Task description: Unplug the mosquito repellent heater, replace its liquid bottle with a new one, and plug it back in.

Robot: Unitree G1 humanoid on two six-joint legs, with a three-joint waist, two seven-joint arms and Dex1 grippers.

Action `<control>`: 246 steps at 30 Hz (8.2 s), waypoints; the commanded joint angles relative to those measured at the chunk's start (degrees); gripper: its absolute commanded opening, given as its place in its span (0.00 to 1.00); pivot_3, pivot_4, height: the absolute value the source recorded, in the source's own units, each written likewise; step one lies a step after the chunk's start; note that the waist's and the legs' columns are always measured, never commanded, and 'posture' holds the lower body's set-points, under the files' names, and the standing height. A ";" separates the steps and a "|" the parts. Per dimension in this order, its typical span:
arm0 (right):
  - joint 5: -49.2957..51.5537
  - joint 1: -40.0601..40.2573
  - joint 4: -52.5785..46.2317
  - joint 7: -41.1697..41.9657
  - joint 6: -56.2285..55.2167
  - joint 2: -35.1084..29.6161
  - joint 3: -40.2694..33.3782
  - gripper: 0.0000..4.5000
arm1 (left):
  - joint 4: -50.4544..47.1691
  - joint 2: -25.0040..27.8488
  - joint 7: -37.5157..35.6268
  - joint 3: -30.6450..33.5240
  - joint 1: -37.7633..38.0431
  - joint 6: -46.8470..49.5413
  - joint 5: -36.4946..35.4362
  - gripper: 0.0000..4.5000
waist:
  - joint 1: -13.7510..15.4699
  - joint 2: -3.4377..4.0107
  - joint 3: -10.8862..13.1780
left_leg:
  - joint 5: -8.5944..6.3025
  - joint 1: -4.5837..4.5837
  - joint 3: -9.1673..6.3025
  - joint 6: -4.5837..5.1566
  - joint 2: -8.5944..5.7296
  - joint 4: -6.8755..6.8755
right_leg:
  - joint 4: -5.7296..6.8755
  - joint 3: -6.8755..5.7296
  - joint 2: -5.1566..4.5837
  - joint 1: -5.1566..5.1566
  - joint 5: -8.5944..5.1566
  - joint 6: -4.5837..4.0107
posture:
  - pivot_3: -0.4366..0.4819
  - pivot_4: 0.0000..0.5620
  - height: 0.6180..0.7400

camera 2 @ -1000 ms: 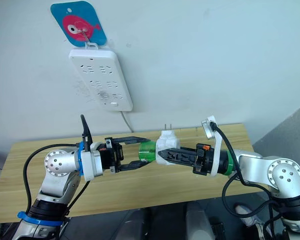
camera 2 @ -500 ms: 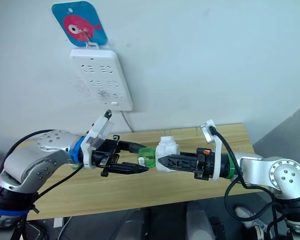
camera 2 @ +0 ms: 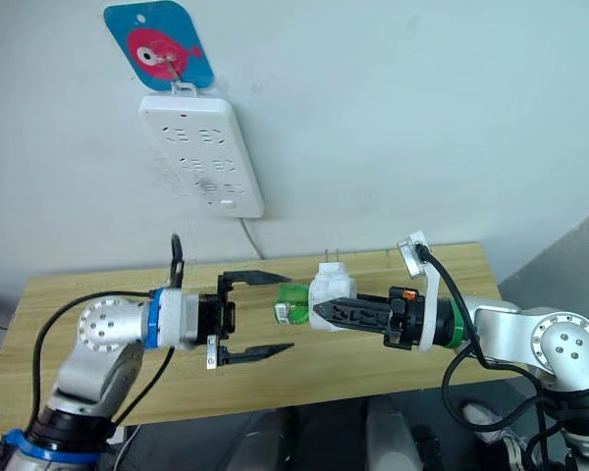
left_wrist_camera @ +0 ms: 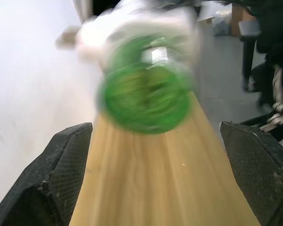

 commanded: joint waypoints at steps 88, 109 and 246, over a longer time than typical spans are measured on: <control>1.48 -0.39 -1.27 0.71 -0.18 1.13 0.46 0.67 | -13.08 14.30 10.47 0.79 -11.24 60.18 -28.56 0.78 | -0.65 0.32 0.32 | -0.02 -0.41 -0.08 0.04 -0.11 0.68 | 0.10 -0.04 0.21 -0.12 0.14 0.22 | 0.39 0.51 1.00; 1.48 -0.38 -1.15 -0.16 -0.77 1.90 -0.13 0.67 | -4.34 -0.76 4.35 0.67 2.54 -7.11 2.42 0.95 | 0.64 0.32 0.31 | -0.02 -0.49 -0.06 0.04 -0.08 0.71 | 0.04 -0.02 0.03 -0.13 0.19 0.20 | 0.37 0.52 1.00; -86.30 -14.28 28.21 23.67 -3.38 -2.25 19.97 0.67 | -10.05 11.27 7.31 2.24 9.30 30.43 -1.06 0.50 | 0.55 0.28 0.49 | -0.01 -0.74 0.28 0.05 -0.12 0.67 | 0.17 0.15 0.10 -0.74 0.22 0.13 | 0.42 0.57 1.00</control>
